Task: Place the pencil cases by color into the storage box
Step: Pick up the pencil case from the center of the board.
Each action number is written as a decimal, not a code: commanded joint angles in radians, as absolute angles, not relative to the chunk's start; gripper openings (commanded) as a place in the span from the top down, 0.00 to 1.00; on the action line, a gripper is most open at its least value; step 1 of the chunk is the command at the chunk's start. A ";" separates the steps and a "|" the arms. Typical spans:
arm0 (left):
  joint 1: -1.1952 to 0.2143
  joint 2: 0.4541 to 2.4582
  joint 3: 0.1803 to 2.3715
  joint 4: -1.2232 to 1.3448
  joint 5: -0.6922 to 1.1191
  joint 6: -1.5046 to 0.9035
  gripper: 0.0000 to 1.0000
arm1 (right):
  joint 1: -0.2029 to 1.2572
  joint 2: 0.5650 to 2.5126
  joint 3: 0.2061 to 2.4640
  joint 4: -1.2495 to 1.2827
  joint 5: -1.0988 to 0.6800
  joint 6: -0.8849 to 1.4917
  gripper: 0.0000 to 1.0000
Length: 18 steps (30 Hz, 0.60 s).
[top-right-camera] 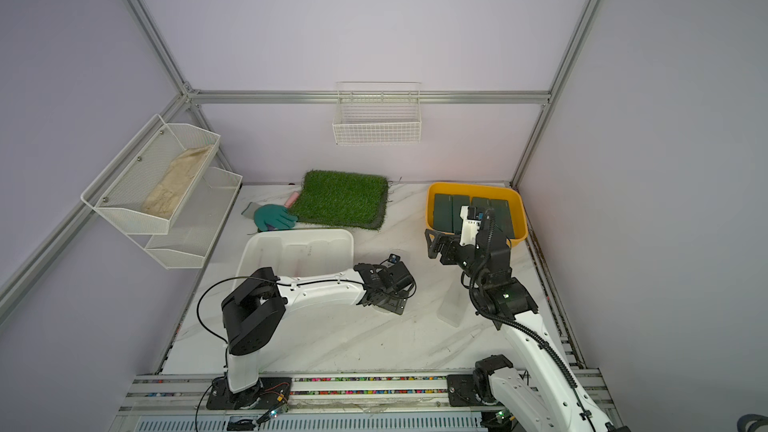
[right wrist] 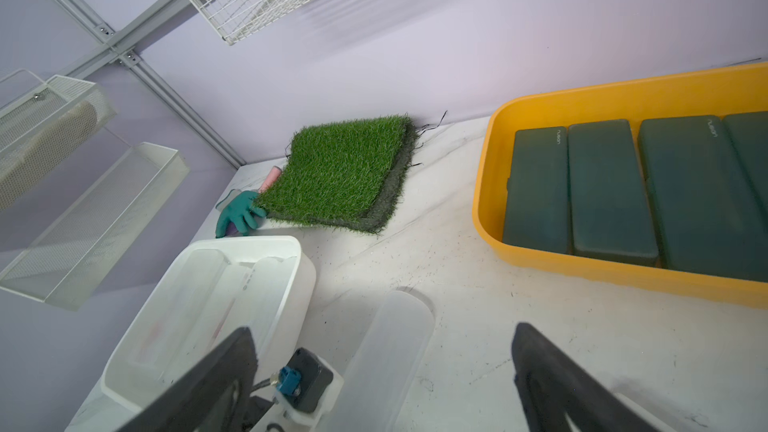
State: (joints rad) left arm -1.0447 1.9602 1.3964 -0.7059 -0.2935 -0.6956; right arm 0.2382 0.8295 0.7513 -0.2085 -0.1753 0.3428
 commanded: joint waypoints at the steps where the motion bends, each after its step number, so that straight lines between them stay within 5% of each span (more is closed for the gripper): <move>1: -1.024 1.978 1.465 -0.712 -0.272 -0.688 0.00 | 0.244 0.791 0.728 -0.129 -0.235 0.313 0.03; 18: -0.963 2.080 1.509 -0.721 -0.181 -0.706 0.02 | 0.243 0.792 0.709 -0.097 -0.311 0.313 0.03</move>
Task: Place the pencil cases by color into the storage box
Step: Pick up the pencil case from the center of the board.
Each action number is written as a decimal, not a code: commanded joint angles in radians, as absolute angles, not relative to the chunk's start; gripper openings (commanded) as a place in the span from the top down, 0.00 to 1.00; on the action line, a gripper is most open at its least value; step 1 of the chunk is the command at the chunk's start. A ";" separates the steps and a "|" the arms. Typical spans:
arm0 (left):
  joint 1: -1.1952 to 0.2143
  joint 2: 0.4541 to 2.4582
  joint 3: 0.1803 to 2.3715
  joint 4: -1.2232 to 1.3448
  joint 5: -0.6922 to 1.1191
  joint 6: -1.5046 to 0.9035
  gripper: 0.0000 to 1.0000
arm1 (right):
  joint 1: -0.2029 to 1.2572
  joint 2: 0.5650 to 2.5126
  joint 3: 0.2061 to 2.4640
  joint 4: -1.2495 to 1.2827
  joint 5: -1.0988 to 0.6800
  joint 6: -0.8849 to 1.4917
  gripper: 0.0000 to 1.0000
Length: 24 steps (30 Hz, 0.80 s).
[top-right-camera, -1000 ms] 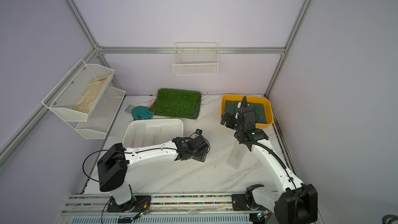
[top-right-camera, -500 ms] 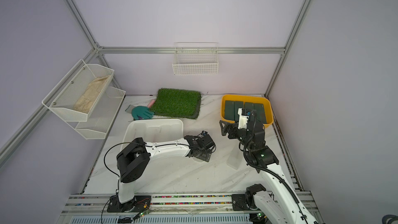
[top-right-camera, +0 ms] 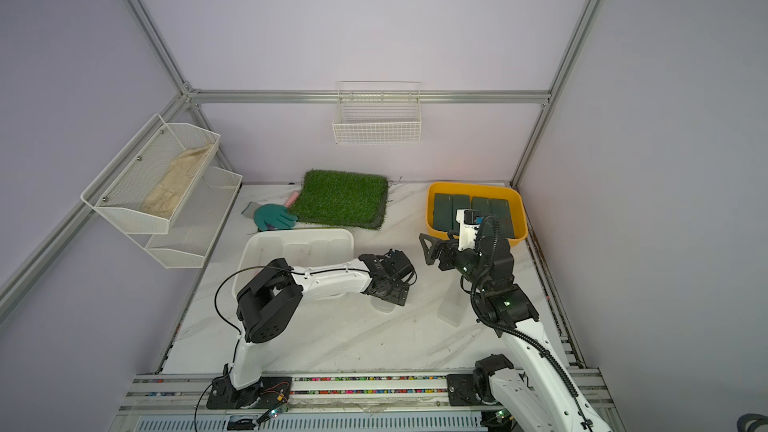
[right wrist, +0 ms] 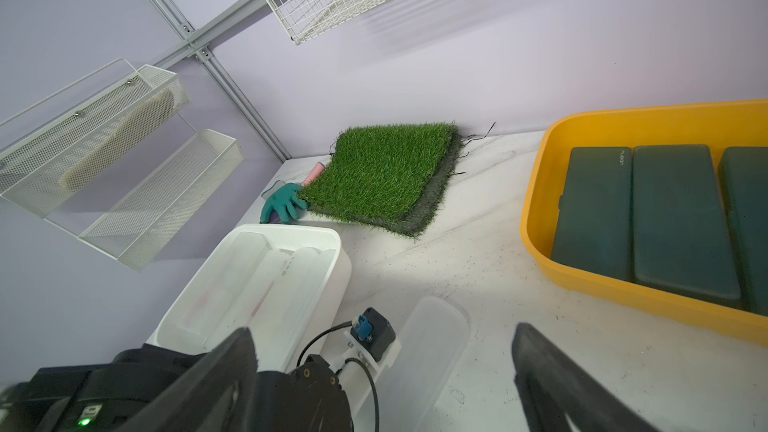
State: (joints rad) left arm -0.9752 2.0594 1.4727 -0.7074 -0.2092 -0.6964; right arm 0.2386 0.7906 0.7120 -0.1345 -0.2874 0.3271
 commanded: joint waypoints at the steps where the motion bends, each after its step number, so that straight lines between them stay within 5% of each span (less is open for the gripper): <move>1: -0.961 2.081 1.510 -0.722 -0.177 -0.707 0.03 | 0.244 0.793 0.709 -0.096 -0.311 0.314 0.03; 9: -0.961 2.094 1.519 -0.754 -0.158 -0.710 0.23 | 0.245 0.801 0.719 -0.110 -0.289 0.313 0.03; 24: -0.963 1.879 1.509 -0.818 -0.182 -0.648 0.26 | 0.244 0.756 0.795 -0.175 -0.199 0.348 0.03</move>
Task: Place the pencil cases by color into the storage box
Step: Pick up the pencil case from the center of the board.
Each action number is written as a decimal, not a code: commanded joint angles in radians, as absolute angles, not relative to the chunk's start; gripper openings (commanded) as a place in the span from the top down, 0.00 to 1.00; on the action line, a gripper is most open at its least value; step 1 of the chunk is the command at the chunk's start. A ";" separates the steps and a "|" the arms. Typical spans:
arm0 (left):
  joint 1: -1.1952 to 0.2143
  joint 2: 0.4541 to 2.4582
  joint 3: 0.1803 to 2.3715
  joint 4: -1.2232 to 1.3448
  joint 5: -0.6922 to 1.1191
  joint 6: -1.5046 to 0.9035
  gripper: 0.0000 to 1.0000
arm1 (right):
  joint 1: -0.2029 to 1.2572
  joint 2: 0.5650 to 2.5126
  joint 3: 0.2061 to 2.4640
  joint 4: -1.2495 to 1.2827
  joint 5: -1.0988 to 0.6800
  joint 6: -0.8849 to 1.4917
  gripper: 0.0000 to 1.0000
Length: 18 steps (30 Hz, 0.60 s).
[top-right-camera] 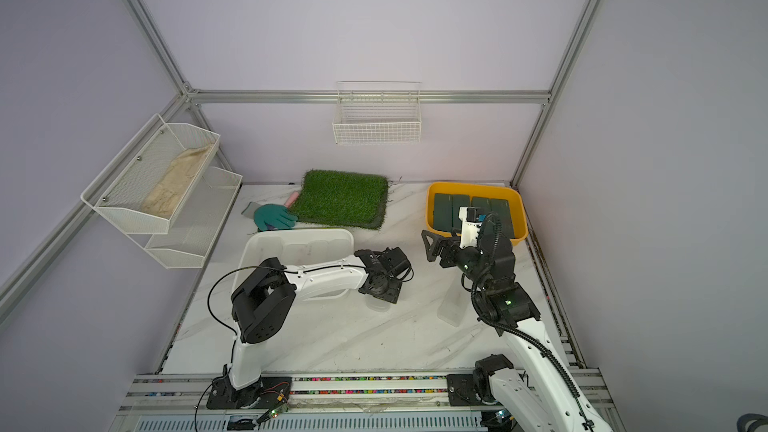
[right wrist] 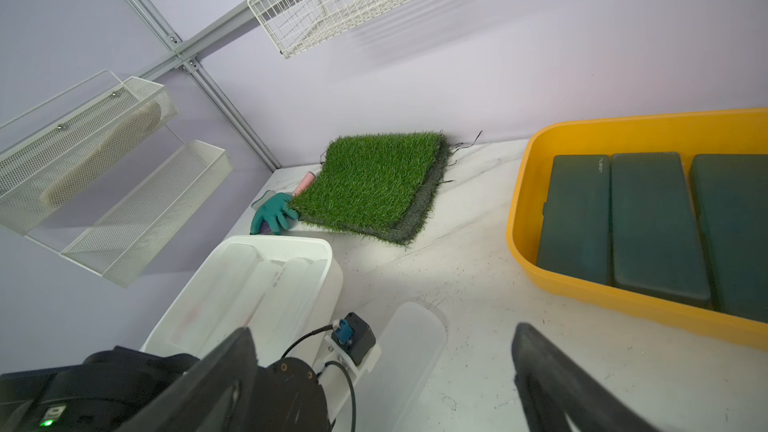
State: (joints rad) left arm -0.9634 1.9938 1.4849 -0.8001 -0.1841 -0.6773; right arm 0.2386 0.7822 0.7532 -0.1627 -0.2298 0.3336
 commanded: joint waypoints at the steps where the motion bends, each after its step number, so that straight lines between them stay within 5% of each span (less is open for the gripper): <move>1: -0.963 1.858 1.511 -0.820 -0.177 -0.644 0.26 | 0.244 0.755 0.801 -0.178 -0.199 0.356 0.03; 18: -0.830 1.551 1.435 -0.894 -0.190 -0.614 0.24 | 0.253 0.796 0.830 -0.157 -0.276 0.383 0.03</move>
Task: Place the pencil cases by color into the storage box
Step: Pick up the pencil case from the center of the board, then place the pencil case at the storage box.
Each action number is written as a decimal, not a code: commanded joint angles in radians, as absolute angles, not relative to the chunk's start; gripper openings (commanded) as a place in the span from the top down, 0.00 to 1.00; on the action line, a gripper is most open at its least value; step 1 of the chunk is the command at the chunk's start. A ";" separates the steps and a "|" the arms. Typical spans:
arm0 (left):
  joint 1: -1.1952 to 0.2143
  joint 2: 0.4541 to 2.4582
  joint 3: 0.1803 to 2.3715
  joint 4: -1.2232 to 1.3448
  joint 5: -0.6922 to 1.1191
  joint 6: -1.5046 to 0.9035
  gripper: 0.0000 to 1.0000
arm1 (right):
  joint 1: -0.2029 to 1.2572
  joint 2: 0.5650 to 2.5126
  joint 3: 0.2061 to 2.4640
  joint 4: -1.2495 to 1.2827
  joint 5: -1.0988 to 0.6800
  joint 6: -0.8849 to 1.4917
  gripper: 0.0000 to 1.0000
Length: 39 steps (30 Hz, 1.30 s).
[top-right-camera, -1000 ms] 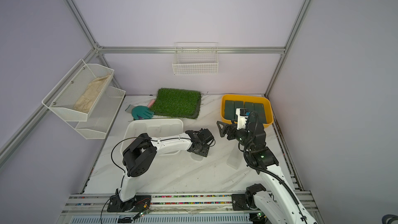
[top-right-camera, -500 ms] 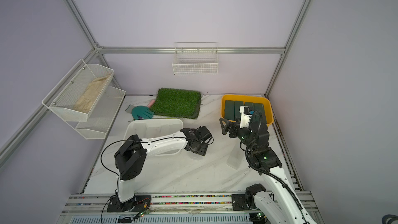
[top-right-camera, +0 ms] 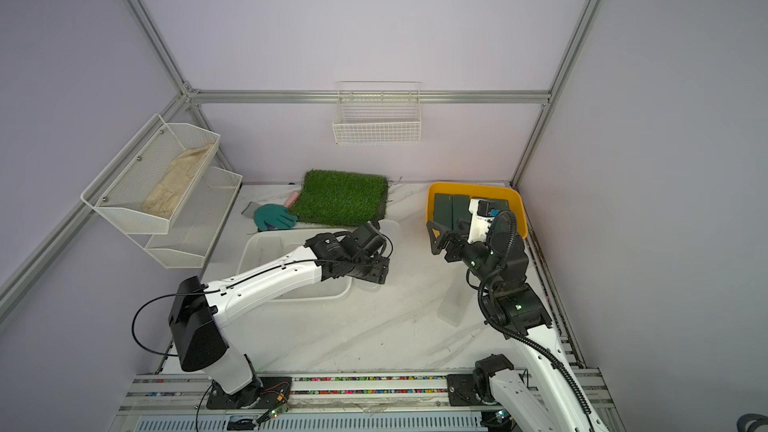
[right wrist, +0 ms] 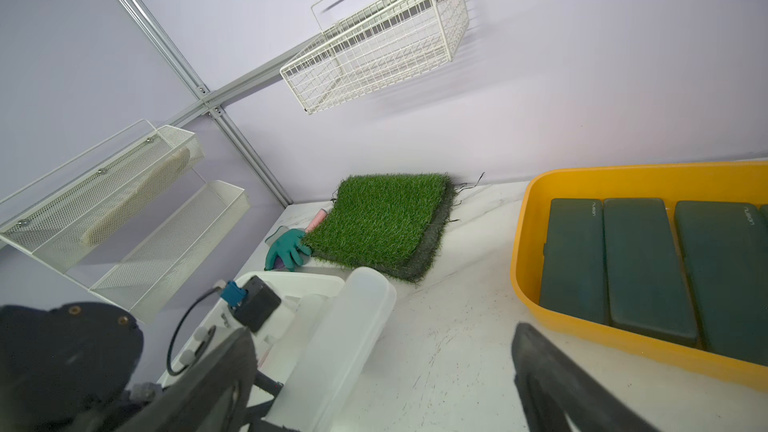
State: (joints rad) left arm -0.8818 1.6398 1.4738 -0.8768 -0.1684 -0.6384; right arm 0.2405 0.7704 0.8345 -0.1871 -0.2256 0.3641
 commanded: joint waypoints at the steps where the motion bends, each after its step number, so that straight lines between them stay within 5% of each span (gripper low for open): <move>1: -0.807 1.523 1.413 -0.895 -0.189 -0.613 0.24 | 0.264 0.809 0.822 -0.143 -0.283 0.387 0.03; 19: -0.521 1.253 1.105 -0.982 -0.277 -0.559 0.23 | 0.790 1.134 0.704 0.163 -0.118 0.194 0.03; 39: -0.366 1.266 0.982 -0.951 -0.265 -0.486 0.21 | 0.868 1.331 0.637 0.410 -0.238 0.030 0.03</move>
State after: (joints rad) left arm -0.3840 1.2823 1.0115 -0.9806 -0.2615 -0.5102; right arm 0.8604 1.3285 0.6521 0.3420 -0.2272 0.0620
